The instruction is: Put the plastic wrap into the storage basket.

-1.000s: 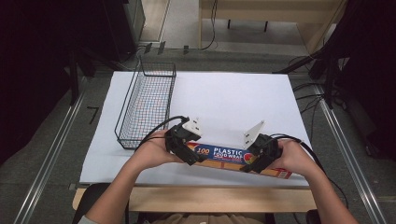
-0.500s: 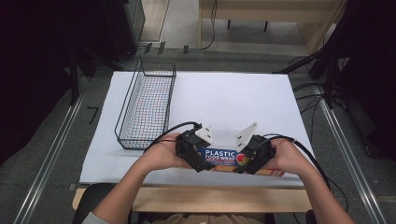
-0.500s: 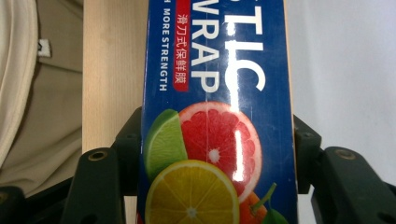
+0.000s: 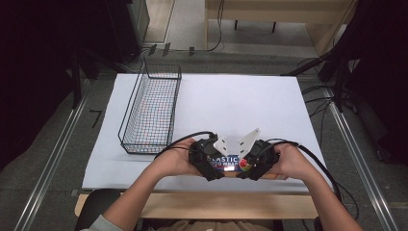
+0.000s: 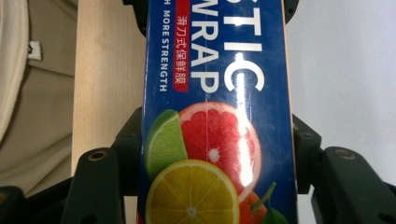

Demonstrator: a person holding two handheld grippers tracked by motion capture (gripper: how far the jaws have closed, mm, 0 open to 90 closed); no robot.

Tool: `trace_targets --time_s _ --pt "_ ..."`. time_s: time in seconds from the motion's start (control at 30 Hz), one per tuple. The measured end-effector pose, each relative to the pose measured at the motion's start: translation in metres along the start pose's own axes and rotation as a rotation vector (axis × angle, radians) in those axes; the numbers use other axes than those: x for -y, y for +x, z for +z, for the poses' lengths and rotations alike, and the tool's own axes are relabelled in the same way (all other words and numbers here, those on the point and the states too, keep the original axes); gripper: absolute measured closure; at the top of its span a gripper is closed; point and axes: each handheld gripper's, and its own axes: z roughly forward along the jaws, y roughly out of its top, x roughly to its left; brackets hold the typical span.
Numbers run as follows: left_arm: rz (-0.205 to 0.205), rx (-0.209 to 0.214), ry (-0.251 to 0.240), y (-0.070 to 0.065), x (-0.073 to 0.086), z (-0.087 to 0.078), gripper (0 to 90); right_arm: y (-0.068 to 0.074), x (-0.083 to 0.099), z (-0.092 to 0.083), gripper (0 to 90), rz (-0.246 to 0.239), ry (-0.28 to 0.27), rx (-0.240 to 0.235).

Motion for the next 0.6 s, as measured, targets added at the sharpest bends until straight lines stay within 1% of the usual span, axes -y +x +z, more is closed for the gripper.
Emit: trace_targets --time_s 0.03,0.1,0.13,0.17,0.23,0.3,0.33,0.37,0.4,0.43,0.47,0.5,0.53,0.57,0.6 --pt "0.005 0.0 -0.008 -0.0001 0.0002 0.0 31.2 0.0012 -0.0001 0.0 41.5 0.013 0.006 -0.011" --pt "0.011 -0.003 -0.017 -0.0009 0.0005 0.0004 33.0 0.0011 -0.0003 -0.0002 41.5 0.012 0.007 -0.009" --pt "0.012 0.0 -0.022 -0.0008 0.0006 0.001 33.7 -0.0003 0.0002 -0.0004 41.5 0.002 0.003 -0.003" --pt "0.011 0.004 -0.025 -0.0009 0.0009 0.0016 34.6 -0.0001 0.0011 -0.0007 41.5 0.012 0.008 -0.012" --pt "-0.002 0.031 -0.023 -0.0014 0.0012 0.0026 37.0 0.0009 0.0017 -0.0006 41.5 0.004 0.016 -0.018" --pt "-0.008 0.033 -0.011 -0.0023 0.0012 0.0028 38.0 0.0014 0.0022 0.0002 41.3 0.001 0.016 -0.025" --pt "-0.02 0.046 -0.007 -0.0023 0.0011 0.003 38.2 0.0005 0.0026 0.0013 41.2 -0.011 0.008 -0.016" --pt "-0.025 0.051 -0.003 -0.0026 0.0013 0.0026 38.5 0.0001 0.0028 0.0019 41.1 -0.007 0.008 -0.033" --pt "-0.02 0.052 -0.004 -0.003 0.0015 0.0019 38.7 0.0005 0.0032 0.0023 40.9 0.004 0.008 -0.047" --pt "-0.025 0.057 -0.001 -0.0036 0.0016 0.0008 38.9 -0.0001 0.0035 0.0028 40.7 -0.002 -0.003 -0.047" --pt "-0.027 0.065 0.002 -0.0042 0.0015 0.0 39.0 -0.0002 0.0039 0.0032 40.7 -0.002 -0.014 -0.058" --pt "-0.022 0.061 0.007 -0.0049 0.0009 -0.0006 39.0 0.0 0.0047 0.0036 40.5 0.002 -0.021 -0.069" --pt "-0.025 0.046 0.005 -0.0071 0.0007 -0.0008 39.0 0.0009 0.0052 0.0036 40.4 0.003 -0.026 -0.072" --pt "-0.025 0.039 0.004 -0.0077 0.0004 -0.0014 39.1 0.0016 0.0057 0.0033 40.1 -0.007 -0.029 -0.061" --pt "-0.031 0.039 0.008 -0.0077 0.0003 -0.0021 39.2 0.0023 0.0057 0.0028 39.5 -0.006 -0.03 -0.052"
